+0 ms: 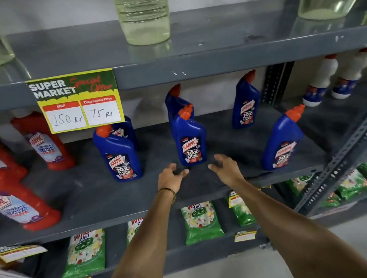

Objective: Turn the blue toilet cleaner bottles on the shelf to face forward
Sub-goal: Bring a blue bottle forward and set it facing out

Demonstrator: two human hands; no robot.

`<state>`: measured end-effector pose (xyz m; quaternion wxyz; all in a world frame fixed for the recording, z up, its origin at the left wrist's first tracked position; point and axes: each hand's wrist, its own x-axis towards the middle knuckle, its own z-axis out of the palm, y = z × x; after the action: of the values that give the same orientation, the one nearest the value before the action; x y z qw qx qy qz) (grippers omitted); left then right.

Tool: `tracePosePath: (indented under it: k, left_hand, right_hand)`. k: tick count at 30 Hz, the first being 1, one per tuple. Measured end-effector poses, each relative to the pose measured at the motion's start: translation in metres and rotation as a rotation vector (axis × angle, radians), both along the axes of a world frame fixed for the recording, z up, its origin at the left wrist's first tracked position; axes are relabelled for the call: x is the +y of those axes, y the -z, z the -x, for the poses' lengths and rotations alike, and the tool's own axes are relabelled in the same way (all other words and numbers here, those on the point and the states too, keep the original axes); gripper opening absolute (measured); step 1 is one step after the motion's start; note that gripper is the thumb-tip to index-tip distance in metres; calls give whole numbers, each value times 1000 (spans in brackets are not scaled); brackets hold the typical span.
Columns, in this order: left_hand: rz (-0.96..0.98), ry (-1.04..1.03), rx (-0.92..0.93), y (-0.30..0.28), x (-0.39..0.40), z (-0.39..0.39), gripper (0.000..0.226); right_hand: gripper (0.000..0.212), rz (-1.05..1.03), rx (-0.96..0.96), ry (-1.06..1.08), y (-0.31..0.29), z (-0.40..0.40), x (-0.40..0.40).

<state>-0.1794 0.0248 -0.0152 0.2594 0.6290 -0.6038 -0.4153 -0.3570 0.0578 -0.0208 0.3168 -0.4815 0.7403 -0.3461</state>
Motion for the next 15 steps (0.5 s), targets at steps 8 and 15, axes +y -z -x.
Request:
tracePosePath:
  k: [8,15]
  left_hand:
    - [22,6,9,-6,-37,14,44]
    - [45,17,12,-7,-43,21,37]
  right_hand:
    - [55,47,-213,-124,-2,2,-45]
    - [39,93,-241,-143,3,1,-52]
